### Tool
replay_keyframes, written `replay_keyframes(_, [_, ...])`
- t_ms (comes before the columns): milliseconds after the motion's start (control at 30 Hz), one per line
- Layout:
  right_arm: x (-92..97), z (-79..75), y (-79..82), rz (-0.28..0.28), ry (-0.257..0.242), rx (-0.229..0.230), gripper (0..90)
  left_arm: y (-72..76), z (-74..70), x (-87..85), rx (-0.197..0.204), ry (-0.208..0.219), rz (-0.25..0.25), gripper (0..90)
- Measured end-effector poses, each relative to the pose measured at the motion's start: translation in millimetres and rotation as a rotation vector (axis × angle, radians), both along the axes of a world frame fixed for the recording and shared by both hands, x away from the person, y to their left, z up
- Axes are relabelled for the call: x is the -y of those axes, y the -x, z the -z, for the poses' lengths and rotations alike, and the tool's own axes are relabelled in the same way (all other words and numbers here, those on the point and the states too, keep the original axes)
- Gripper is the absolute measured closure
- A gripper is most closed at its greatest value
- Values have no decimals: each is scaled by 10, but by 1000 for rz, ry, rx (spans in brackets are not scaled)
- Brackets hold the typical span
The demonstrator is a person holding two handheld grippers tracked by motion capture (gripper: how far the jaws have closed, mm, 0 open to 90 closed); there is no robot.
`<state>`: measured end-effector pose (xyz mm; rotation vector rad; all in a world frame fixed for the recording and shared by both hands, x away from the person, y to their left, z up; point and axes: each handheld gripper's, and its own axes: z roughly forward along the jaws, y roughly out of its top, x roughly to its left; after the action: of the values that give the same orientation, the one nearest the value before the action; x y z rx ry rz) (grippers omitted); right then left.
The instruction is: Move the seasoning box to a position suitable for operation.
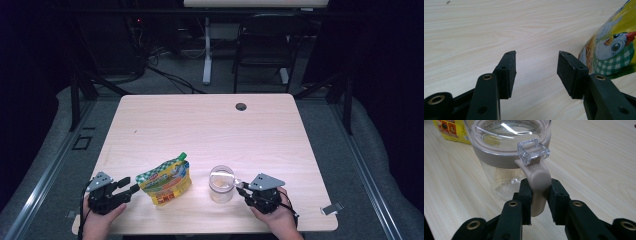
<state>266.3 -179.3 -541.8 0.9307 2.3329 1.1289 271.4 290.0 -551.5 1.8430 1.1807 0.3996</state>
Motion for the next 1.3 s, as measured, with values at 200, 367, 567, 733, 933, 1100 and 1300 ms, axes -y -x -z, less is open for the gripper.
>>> replay_keyframes(200, [18,-13,27,-82,5,-14,738,2,-4,-4,4,3,2,495])
replay_keyframes(367, [23,-10,31,-84,0,-13,736,-2,0,1,-1,0,3,495])
replay_keyframes(567, [104,-29,2,4,-75,-31,617,-1,0,3,-2,-1,1,493])
replay_keyframes(733, [143,-133,67,14,-46,0,564,13,-15,-12,5,4,-9,491])
replay_keyframes(933, [226,-245,92,74,-96,23,569,88,-91,-36,8,17,-11,498])
replay_keyframes(1100, [214,-323,116,139,-138,6,636,298,-167,5,23,4,25,527])
replay_keyframes(1300, [166,-410,146,213,-179,-20,684,439,-220,42,43,-14,45,546])
